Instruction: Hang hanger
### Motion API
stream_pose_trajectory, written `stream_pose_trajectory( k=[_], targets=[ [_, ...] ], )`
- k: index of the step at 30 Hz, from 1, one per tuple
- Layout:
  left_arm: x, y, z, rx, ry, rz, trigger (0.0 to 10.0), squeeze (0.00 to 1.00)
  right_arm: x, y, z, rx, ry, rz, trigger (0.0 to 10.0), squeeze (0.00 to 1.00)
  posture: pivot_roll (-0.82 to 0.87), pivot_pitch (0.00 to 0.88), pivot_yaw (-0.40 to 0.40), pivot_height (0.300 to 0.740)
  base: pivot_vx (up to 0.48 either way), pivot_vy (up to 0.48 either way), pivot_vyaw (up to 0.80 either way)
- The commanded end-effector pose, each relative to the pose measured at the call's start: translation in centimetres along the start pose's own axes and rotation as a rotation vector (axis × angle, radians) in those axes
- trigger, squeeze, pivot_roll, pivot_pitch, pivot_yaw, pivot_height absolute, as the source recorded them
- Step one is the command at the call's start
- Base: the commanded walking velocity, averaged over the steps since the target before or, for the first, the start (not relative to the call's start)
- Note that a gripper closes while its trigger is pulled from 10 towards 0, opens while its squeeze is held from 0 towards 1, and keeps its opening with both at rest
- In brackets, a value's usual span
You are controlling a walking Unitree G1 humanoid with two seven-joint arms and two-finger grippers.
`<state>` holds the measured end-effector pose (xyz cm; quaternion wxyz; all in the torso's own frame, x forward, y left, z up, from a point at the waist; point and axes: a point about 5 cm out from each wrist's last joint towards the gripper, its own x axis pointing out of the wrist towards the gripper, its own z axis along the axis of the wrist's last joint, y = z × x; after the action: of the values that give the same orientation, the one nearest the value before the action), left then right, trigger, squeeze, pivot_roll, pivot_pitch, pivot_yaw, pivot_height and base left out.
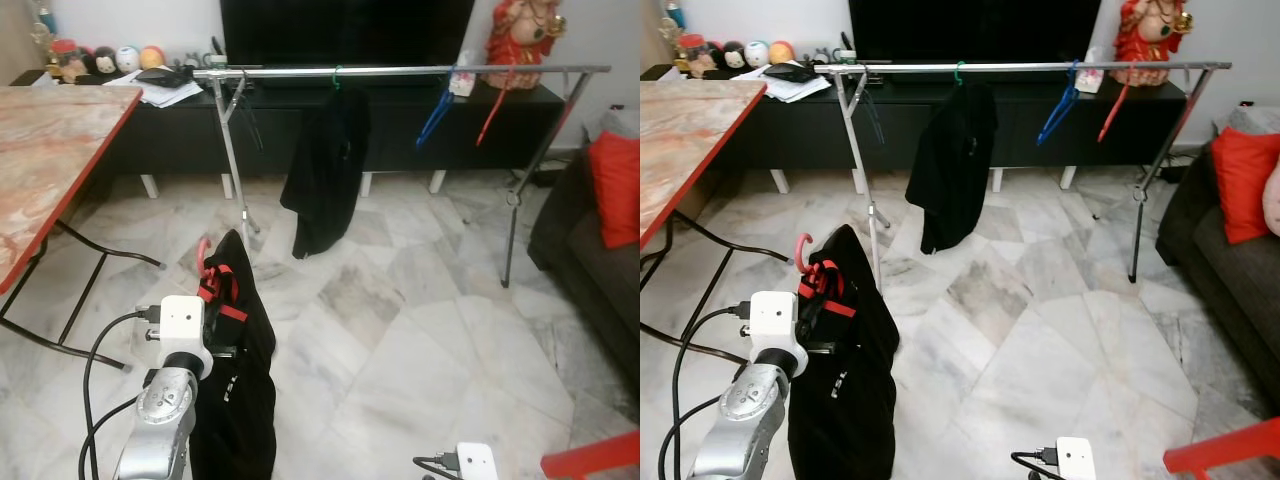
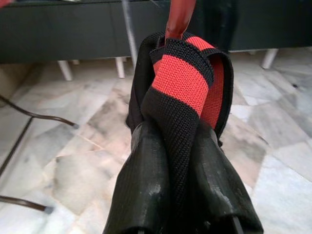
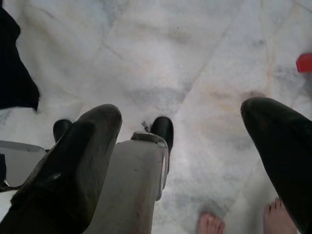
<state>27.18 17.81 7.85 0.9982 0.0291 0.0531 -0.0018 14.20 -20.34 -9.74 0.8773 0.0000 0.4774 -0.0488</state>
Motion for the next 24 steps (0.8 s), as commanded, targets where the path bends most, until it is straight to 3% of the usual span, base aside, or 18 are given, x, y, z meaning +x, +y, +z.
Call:
stream_pose_trajectory(
  k=[1,16,24],
  targets=[
    [0.25,-0.02,1.14,0.006,-0.043,-0.003,10.0,0.00,-0.01,-0.12,-0.01,0.003,0.001,-0.005,10.0,0.00,-0.01,0.000,-0.018,0.740,0.000,0.292,0.00],
    [0.26,0.00,1.26,0.006,-0.046,-0.003,10.0,0.00,0.05,0.33,0.14,0.002,-0.006,0.002,10.0,0.00,0.00,0.000,-0.016,0.740,0.000,0.288,0.00],
    [0.26,-0.12,1.50,0.013,-0.059,-0.012,10.0,0.00,0.18,0.85,0.52,-0.002,-0.011,0.009,10.0,0.00,0.00,0.000,-0.017,0.740,0.000,0.000,0.00]
  ],
)
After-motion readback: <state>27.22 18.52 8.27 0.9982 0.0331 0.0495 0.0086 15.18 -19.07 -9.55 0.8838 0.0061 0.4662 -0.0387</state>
